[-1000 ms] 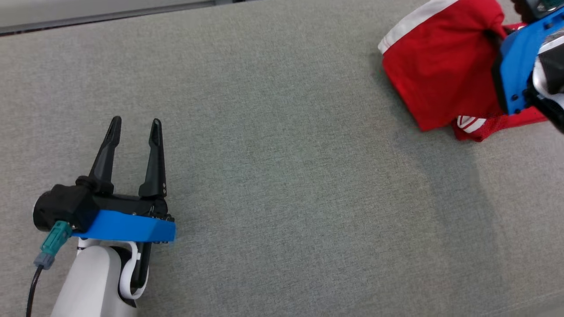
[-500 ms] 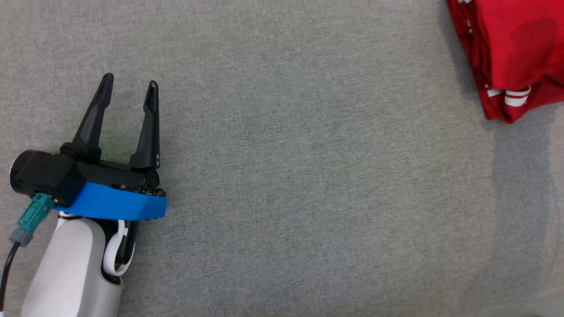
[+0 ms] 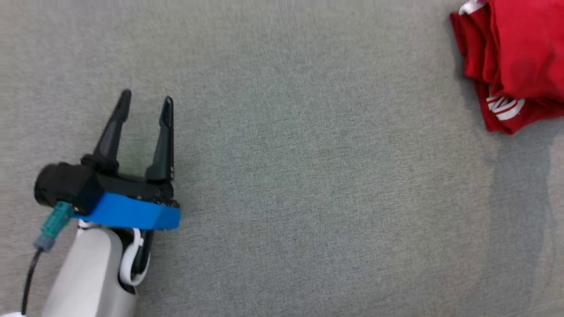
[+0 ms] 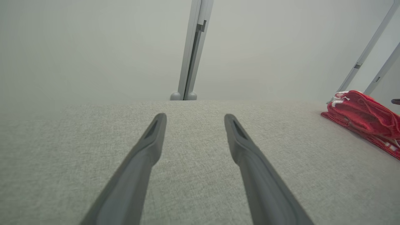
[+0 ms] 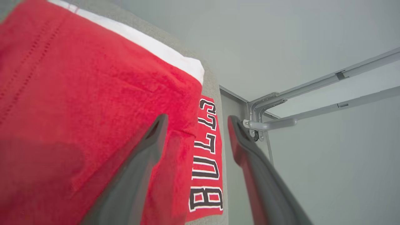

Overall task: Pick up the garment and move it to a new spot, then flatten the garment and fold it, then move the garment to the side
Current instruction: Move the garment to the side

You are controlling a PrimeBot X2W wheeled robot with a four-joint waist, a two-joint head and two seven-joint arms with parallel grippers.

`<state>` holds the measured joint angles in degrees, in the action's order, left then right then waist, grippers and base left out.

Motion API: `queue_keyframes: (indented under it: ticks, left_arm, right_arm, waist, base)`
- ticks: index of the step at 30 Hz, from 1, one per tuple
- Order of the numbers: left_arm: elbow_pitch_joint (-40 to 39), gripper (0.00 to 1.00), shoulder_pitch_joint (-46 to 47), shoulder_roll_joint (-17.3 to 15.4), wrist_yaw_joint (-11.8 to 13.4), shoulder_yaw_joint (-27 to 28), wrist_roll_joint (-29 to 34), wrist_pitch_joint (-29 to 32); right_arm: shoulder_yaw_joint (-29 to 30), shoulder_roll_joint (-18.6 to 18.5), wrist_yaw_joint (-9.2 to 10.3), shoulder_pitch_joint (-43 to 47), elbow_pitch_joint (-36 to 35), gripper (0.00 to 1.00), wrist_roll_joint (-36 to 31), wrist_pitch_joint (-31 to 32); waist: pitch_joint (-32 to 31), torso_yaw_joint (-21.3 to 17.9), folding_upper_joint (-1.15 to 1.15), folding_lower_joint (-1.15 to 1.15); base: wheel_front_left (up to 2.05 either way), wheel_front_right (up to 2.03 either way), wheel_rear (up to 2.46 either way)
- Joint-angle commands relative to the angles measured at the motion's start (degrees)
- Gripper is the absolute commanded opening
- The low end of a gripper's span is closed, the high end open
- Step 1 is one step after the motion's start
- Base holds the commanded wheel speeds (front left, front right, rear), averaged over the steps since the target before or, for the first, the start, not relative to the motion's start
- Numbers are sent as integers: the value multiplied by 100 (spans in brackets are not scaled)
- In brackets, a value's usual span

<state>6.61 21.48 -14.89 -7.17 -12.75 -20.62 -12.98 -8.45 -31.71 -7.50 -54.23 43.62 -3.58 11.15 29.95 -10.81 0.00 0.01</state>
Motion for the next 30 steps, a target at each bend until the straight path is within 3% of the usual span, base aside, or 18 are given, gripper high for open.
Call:
queue_keyframes:
  ticks: [1,8,15,30]
  left_arm:
    - [112,100,-155,71,34,-4,-51,-73]
    - [560,100,-665,301,70,97,-201,-187]
    - [699,100,-1158,456,160,254,-149,-222]
    - [758,100,-1877,589,151,711,-17,-224]
  right_arm:
    - [121,139,1,186,-38,100,8,-244]
    - [625,776,0,1070,-553,100,324,-952]
    - [673,1226,0,2463,-1688,100,702,-1397]
    - [1451,2401,0,4703,-3695,100,944,-1183]
  waist:
    - [-483,129,0,-1]
    - [-1433,327,0,-1]
    - [-2076,599,0,-1]
    - [-2665,1038,0,-1]
  base:
    - [0,0,0]
    - [0,0,0]
    - [0,0,0]
    - [0,0,0]
